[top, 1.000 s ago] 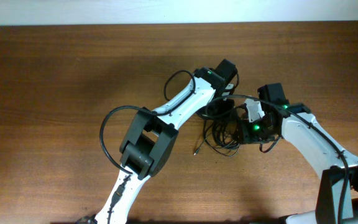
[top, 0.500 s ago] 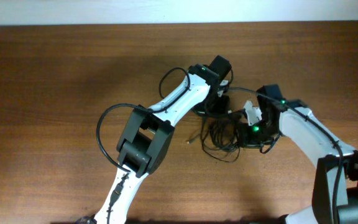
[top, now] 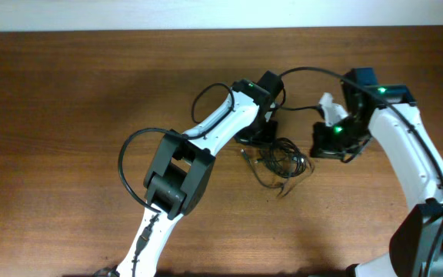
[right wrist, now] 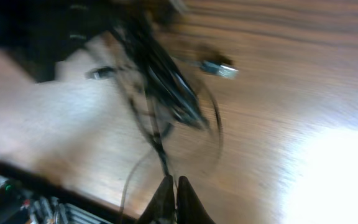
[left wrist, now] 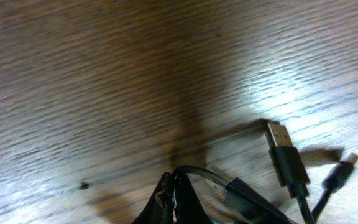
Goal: Untangle cables
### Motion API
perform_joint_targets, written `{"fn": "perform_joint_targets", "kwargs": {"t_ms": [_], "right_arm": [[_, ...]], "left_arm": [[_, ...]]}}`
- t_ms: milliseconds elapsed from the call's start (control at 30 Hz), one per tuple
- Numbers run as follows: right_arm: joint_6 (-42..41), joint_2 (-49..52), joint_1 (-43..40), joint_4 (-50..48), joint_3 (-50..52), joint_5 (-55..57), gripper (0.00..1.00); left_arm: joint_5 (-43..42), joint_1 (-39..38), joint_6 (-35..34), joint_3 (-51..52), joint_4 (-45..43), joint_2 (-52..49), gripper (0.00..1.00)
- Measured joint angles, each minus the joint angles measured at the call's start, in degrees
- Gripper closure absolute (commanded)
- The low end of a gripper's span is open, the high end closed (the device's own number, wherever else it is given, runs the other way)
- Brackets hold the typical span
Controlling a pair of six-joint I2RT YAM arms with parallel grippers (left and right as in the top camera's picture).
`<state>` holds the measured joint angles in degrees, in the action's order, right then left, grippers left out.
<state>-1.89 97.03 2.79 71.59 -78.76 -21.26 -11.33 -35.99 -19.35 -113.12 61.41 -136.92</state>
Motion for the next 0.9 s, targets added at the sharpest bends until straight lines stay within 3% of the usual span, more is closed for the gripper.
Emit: {"fn": "perform_joint_targets", "kwargs": {"t_ms": [133, 167, 200, 267, 433, 567, 600, 767, 900], "right_arm": [[-1.3, 0.0, -6.6, 0.0, 0.0, 3.1, 0.95], [-1.4, 0.0, -7.8, -0.1, 0.0, 3.7, 0.84], [-1.4, 0.0, -8.6, 0.0, 0.0, 3.9, 0.59], [-1.9, 0.0, -9.2, 1.0, -0.1, 3.5, 0.38], [-3.9, 0.0, -5.8, 0.1, 0.0, 2.2, 0.35], [-17.0, -0.1, -5.3, -6.5, 2.5, -2.1, 0.34], [-19.5, -0.1, -5.3, -6.7, 3.3, -2.4, 0.28], [-43.5, -0.1, -5.3, -10.3, 10.7, -3.5, 0.28], [-53.9, -0.2, -3.6, -17.8, 14.5, -4.4, 0.29]], "left_arm": [[6.2, 0.5, 0.0, 0.0, 1.4, 0.0, 0.99], [7.0, 0.5, 0.0, 0.0, 1.6, 0.0, 0.99], [7.5, 0.5, 0.0, 0.0, 1.7, 0.0, 0.99], [8.1, 0.5, 0.0, 0.0, 1.7, 0.0, 0.99], [8.6, 0.5, 0.0, 0.0, 1.7, 0.0, 0.95], [8.8, 0.5, 0.0, 0.0, 1.8, 0.0, 0.94], [8.8, 0.5, 0.0, 0.0, 1.9, 0.0, 0.94], [8.8, 0.5, 0.0, 0.0, 2.0, 0.0, 0.94], [8.8, 0.5, 0.0, 0.0, 2.1, 0.0, 0.94]]}}
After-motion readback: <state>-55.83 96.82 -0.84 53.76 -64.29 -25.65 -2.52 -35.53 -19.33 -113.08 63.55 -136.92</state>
